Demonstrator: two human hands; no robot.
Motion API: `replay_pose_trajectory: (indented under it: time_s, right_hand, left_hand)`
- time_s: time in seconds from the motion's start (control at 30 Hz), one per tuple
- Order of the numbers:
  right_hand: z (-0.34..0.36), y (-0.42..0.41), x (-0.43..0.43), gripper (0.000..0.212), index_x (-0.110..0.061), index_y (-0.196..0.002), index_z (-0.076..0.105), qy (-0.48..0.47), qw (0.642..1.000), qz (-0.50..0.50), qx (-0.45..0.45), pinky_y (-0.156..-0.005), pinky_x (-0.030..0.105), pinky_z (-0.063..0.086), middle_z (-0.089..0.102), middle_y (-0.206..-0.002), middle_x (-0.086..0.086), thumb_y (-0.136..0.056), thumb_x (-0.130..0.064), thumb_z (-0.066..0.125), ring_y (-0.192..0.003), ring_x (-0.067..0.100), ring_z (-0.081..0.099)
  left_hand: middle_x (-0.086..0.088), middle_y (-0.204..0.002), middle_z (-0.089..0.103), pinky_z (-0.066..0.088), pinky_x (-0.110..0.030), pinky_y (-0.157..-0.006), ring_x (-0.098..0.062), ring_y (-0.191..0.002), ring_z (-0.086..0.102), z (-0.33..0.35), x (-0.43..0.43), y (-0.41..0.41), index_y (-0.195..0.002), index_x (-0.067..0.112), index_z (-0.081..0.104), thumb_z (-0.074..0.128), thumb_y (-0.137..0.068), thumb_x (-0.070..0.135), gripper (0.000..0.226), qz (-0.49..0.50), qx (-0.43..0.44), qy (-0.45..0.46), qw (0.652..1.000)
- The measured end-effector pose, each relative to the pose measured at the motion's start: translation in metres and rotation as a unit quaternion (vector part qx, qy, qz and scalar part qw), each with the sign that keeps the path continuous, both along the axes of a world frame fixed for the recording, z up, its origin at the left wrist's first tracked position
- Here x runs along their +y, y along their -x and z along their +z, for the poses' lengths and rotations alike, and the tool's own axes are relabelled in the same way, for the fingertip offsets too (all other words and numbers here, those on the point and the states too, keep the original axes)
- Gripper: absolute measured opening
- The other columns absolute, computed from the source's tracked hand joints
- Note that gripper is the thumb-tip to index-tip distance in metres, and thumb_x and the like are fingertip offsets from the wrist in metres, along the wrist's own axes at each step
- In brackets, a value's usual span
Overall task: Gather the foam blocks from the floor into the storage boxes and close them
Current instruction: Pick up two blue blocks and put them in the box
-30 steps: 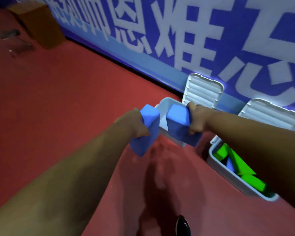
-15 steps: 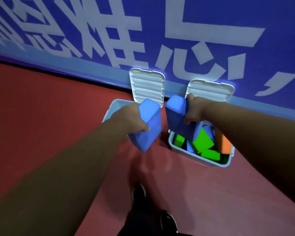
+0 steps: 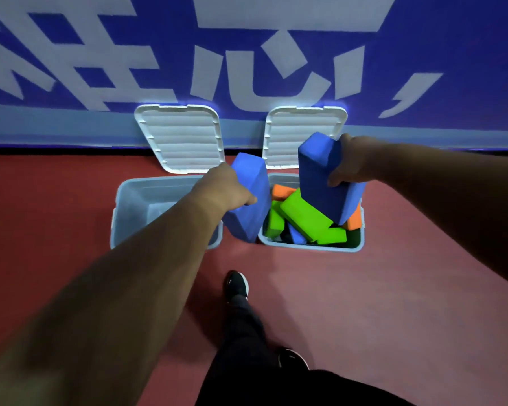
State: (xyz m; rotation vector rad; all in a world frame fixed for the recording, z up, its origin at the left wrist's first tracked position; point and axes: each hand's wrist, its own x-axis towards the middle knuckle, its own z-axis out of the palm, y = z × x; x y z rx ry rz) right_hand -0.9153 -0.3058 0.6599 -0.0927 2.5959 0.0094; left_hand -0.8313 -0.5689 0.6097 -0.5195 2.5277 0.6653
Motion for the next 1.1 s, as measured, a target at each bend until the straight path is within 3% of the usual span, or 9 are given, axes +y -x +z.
replay_pose_trajectory:
  time_s: [0.17, 0.3, 0.57, 0.8, 1.1]
  right_hand:
    - [-0.018, 0.03, -0.01, 0.091, -0.005, -0.133, 0.045, -0.007, 0.999, -0.05, -0.006, -0.075, 0.037, 0.042, 0.061, -0.125, 0.023, -0.067, -0.05, 0.088, -0.106, 0.04, 0.06]
    - [-0.035, 0.033, -0.004, 0.088, -0.006, -0.134, 0.044, 0.012, 0.996, -0.09, -0.019, -0.074, 0.037, 0.041, 0.06, -0.122, 0.019, -0.069, -0.046, 0.088, -0.092, 0.034, 0.052]
    - [-0.091, 0.03, 0.058, 0.088, -0.004, -0.137, 0.041, 0.031, 0.977, -0.204, -0.05, -0.075, 0.037, 0.041, 0.057, -0.126, 0.019, -0.073, -0.044, 0.087, -0.091, 0.032, 0.049]
    - [-0.165, 0.047, 0.127, 0.09, -0.001, -0.141, 0.041, 0.046, 0.962, -0.26, -0.075, -0.077, 0.037, 0.04, 0.056, -0.13, 0.022, -0.076, -0.046, 0.086, -0.103, 0.036, 0.056]
    - [-0.259, 0.108, 0.176, 0.09, -0.003, -0.137, 0.038, 0.045, 0.966, -0.252, -0.049, -0.082, 0.043, 0.044, 0.056, -0.132, 0.022, -0.075, -0.049, 0.085, -0.117, 0.042, 0.059]
  left_hand:
    - [-0.006, -0.109, 0.058, 0.042, -0.035, -0.072, -0.027, -0.09, 0.054, -0.034, -0.003, 0.046, -0.124, 0.011, 0.053, 0.091, -0.071, 0.047, 0.074, -0.052, -0.02, -0.019, 0.998]
    - [-0.008, -0.123, 0.06, 0.041, -0.035, -0.074, -0.028, -0.095, 0.055, -0.057, 0.012, 0.069, -0.13, 0.011, 0.051, 0.089, -0.071, 0.048, 0.079, -0.098, -0.03, -0.018, 0.995]
    - [-0.012, -0.131, 0.059, 0.043, -0.034, -0.077, -0.032, -0.113, 0.06, -0.107, 0.058, 0.1, -0.134, 0.009, 0.048, 0.087, -0.074, 0.05, 0.082, -0.156, -0.05, -0.005, 0.987]
    - [-0.014, -0.141, 0.054, 0.048, -0.041, -0.099, -0.034, -0.126, 0.056, -0.166, 0.105, 0.124, -0.143, 0.01, 0.045, 0.086, -0.076, 0.052, 0.089, -0.147, -0.037, 0.015, 0.988]
    - [-0.017, -0.13, 0.058, 0.051, -0.048, -0.097, -0.04, -0.12, 0.058, -0.242, 0.156, 0.159, -0.129, 0.007, 0.048, 0.088, -0.07, 0.054, 0.086, -0.12, 0.046, 0.063, 0.99]
